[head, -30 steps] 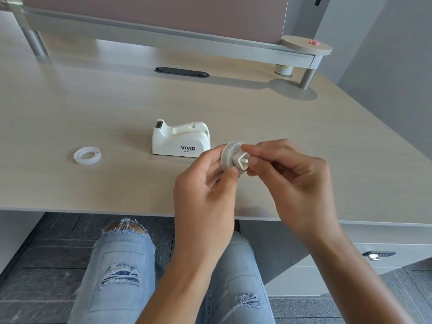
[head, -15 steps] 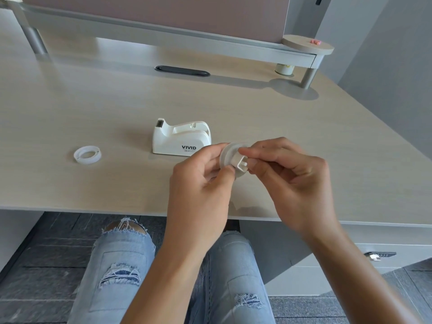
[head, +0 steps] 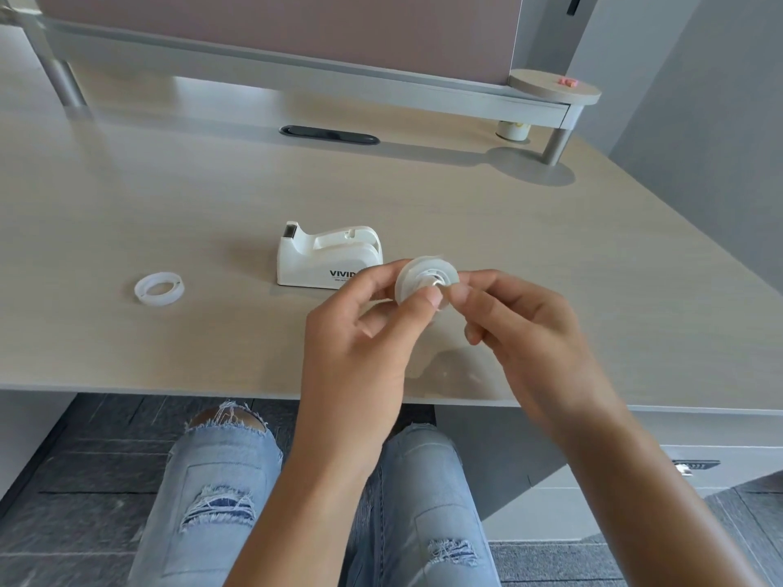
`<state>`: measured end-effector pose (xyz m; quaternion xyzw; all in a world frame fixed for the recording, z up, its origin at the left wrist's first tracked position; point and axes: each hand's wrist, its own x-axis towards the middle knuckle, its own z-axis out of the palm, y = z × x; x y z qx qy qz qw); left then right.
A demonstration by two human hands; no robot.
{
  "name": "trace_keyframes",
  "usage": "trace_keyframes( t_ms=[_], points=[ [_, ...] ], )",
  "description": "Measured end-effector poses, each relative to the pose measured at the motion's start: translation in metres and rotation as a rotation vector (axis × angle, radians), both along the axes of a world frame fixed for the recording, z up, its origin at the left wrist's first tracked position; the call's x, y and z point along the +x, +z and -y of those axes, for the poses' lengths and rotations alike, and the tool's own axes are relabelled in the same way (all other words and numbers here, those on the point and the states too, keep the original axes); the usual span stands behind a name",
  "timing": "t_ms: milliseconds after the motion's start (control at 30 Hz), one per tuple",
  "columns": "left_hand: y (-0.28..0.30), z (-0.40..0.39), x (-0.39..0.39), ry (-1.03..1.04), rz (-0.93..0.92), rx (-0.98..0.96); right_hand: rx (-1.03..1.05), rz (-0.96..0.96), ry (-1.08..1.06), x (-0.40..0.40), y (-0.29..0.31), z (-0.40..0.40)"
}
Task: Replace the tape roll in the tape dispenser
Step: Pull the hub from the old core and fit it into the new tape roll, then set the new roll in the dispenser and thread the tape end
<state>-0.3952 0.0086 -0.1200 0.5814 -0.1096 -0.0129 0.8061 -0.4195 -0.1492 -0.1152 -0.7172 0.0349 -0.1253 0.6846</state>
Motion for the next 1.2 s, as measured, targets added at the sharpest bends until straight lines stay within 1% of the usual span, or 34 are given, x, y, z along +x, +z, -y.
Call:
trace_keyframes(
  t_ms=[133, 233, 467, 767, 1200],
  points=[
    [-0.003, -0.002, 0.002, -0.036, -0.058, -0.082, 0.096, -0.002, 0.051, 0.001, 0.002, 0.003],
    [-0.005, -0.005, 0.003, -0.035, -0.081, -0.085, 0.079, 0.007, 0.040, 0.001, 0.002, 0.001],
    [-0.005, -0.008, 0.004, -0.021, -0.083, -0.079, 0.049, 0.077, -0.061, -0.005, 0.006, -0.009],
    [-0.005, -0.006, 0.003, -0.004, -0.095, -0.072, 0.011, 0.100, -0.120, -0.010, 0.007, -0.015],
    [-0.006, -0.003, 0.003, 0.021, -0.121, -0.089, 0.017, 0.110, -0.168, -0.010, 0.002, -0.018]
  ],
)
